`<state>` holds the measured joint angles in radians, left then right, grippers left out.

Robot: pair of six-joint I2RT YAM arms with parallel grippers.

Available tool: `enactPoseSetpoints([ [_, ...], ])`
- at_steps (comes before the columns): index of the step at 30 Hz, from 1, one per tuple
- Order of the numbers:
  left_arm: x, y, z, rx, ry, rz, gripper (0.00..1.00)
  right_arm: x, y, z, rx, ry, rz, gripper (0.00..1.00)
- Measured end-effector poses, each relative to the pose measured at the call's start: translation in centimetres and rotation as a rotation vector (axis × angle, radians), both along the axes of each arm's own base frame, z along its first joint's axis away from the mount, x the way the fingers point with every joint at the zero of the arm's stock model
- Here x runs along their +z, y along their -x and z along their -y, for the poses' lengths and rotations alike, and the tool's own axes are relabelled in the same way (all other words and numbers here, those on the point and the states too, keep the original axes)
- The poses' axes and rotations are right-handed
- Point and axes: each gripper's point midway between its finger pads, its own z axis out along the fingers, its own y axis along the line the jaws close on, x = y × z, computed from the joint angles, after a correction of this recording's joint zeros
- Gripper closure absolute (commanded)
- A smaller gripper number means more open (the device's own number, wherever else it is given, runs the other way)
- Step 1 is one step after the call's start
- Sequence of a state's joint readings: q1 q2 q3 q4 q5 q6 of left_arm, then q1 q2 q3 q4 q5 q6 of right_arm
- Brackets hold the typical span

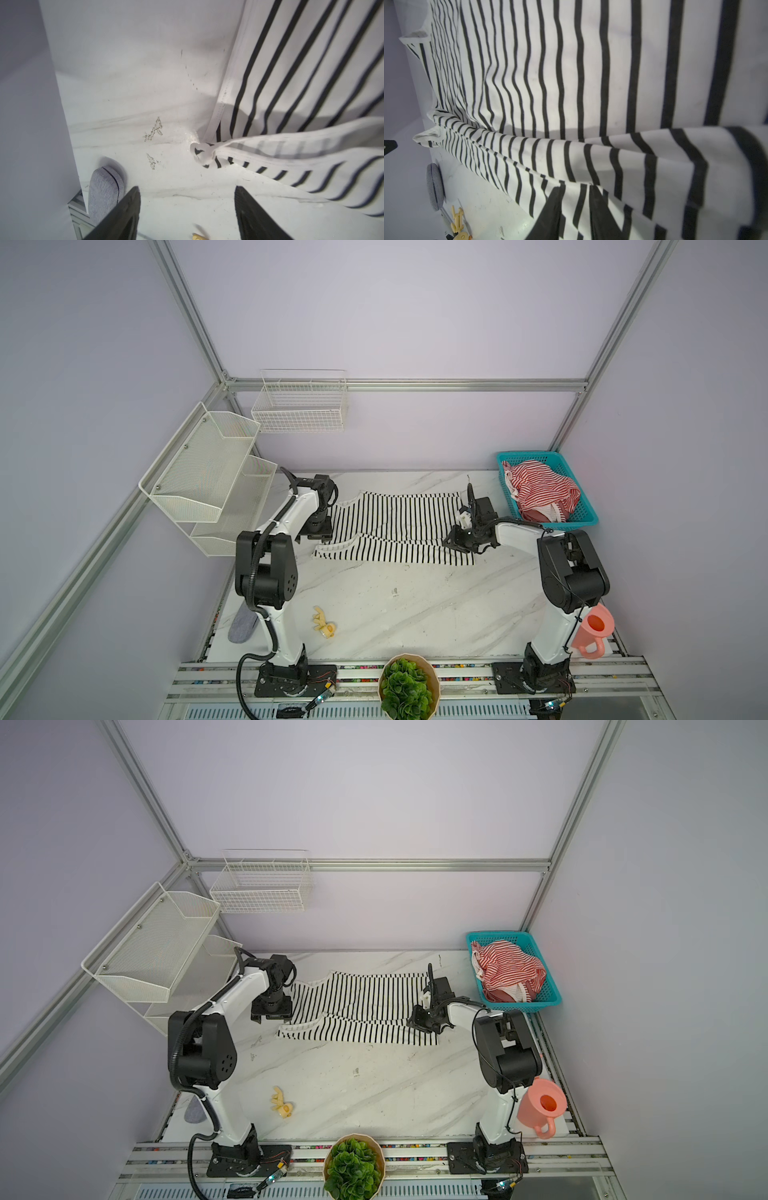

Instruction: Fold and stack the tank tops

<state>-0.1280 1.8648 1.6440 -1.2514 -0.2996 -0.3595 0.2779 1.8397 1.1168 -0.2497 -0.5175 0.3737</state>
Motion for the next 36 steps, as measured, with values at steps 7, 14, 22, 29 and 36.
enactPoseSetpoints([
  [7,5.1,-2.4,9.6,-0.178,0.193,0.211,0.38,4.2,-2.2,-0.9,0.006,-0.031,0.105,0.72],
  [14,-2.0,-4.1,17.4,-0.256,0.388,0.101,0.47,2.4,-2.2,-0.8,0.004,-0.017,0.067,0.72],
  [22,-5.4,-4.4,18.4,-0.24,0.437,0.093,0.51,-2.0,-0.3,-0.3,0.001,0.006,-0.025,0.73],
  [29,-8.7,-2.6,17.7,-0.205,0.425,0.039,0.52,-2.2,-0.5,-0.3,-0.003,0.003,-0.004,0.73],
  [36,-10.3,-1.0,16.8,-0.171,0.408,0.02,0.52,-2.5,0.4,0.2,0.0,0.011,0.015,0.72],
])
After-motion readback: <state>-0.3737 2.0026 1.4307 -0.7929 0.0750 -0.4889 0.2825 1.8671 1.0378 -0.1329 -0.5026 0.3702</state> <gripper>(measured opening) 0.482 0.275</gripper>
